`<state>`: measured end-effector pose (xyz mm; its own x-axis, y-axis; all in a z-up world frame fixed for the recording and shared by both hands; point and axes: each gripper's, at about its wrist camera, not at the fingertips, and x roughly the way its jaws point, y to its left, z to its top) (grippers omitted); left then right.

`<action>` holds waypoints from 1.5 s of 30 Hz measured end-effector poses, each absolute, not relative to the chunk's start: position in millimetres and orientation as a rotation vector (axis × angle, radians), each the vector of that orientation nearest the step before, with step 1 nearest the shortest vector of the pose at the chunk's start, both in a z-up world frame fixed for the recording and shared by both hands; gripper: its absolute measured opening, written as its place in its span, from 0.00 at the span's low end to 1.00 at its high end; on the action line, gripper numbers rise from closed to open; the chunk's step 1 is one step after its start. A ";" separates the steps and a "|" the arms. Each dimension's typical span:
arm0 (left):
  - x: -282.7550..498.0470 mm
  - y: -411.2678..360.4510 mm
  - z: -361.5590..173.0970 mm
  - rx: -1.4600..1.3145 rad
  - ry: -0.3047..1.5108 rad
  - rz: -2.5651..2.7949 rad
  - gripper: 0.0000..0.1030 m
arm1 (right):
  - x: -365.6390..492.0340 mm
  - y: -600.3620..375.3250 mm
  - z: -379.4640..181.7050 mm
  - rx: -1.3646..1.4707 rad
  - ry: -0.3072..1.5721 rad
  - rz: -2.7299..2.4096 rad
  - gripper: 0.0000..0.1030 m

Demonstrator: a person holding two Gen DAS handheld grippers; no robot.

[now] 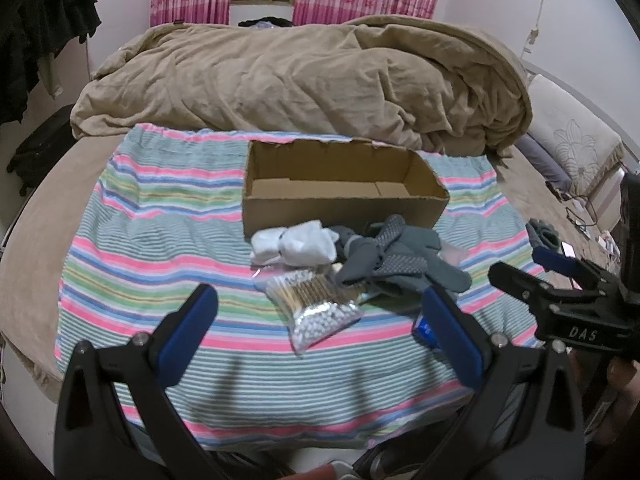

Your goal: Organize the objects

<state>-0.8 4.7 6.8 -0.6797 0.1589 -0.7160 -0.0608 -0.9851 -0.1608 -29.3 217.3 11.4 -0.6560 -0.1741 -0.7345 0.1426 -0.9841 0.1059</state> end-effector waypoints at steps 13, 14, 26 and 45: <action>-1.2 1.1 6.1 -1.197 -0.193 2.765 1.00 | -29.4 217.4 11.0 1.209 -0.058 -2.710 1.00; -1.3 1.0 5.9 -1.197 -0.194 2.764 1.00 | -29.6 217.5 11.1 1.210 -0.059 -2.709 1.00; -0.2 0.3 5.2 -1.191 -0.202 2.762 1.00 | -30.1 217.2 10.9 1.212 -0.060 -2.708 1.00; -16.6 6.4 -34.2 -1.304 -0.211 2.700 1.00 | -33.2 228.5 -16.2 1.304 -0.061 -2.680 1.00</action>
